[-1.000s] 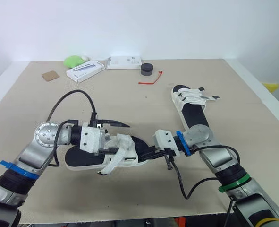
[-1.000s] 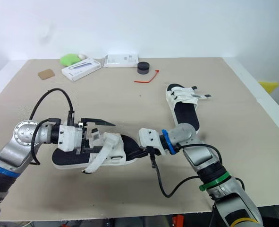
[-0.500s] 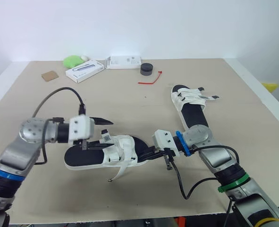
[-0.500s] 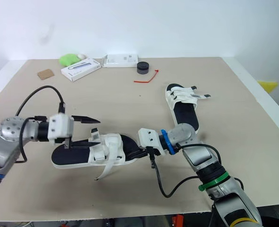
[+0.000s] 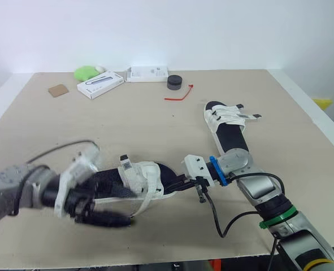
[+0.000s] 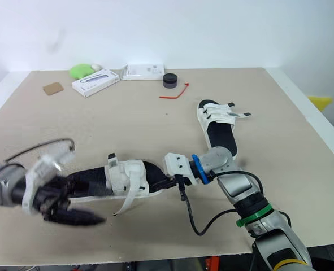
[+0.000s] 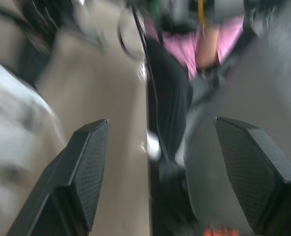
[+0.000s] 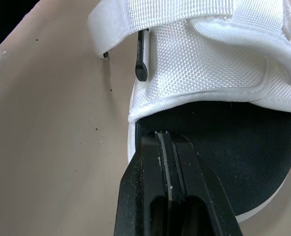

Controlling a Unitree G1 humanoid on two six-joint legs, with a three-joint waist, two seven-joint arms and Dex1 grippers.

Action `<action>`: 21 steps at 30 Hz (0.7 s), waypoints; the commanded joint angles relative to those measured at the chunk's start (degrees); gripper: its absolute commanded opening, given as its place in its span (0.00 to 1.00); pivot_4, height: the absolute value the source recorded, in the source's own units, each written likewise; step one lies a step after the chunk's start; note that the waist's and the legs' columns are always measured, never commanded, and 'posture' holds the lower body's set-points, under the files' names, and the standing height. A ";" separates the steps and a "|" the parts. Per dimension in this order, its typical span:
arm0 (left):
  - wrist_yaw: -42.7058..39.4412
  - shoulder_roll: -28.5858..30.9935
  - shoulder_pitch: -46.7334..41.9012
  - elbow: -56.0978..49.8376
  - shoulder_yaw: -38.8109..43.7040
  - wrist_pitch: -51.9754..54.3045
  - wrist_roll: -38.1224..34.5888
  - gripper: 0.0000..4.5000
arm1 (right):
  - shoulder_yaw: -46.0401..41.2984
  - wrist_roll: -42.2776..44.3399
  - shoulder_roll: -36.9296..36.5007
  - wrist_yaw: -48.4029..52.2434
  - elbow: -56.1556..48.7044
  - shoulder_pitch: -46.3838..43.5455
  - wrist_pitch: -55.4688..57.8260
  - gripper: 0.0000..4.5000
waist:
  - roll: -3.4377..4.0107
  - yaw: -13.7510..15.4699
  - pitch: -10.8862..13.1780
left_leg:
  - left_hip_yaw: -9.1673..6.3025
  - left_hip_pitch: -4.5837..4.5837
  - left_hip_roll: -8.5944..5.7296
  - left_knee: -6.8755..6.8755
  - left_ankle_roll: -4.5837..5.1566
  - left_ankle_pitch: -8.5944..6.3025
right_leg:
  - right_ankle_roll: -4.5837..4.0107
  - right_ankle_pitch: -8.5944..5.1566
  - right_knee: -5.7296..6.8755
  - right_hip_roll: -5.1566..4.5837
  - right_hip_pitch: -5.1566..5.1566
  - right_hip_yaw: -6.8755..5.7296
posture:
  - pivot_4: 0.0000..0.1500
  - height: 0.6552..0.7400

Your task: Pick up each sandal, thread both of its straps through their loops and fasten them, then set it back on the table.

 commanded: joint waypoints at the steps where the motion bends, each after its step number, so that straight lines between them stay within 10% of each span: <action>1: -0.45 -0.65 1.53 -0.88 -1.96 -3.91 7.56 0.78 | 0.53 -0.60 -0.15 0.43 0.14 -0.15 -0.22 0.00 | 0.00 0.04 0.00 | 0.02 0.00 0.01 0.00 -0.05 0.03 | -0.06 -0.02 0.00 0.01 0.02 -0.07 | 1.00 1.00; 21: -0.97 -6.86 1.20 0.84 -8.15 -8.81 19.40 0.78 | 0.53 -0.70 -0.49 0.54 -0.66 0.43 -0.12 0.00 | -0.02 0.07 -0.01 | 0.00 0.02 0.07 0.00 -0.10 0.02 | 0.08 0.10 0.02 0.04 0.06 -0.12 | 1.00 1.00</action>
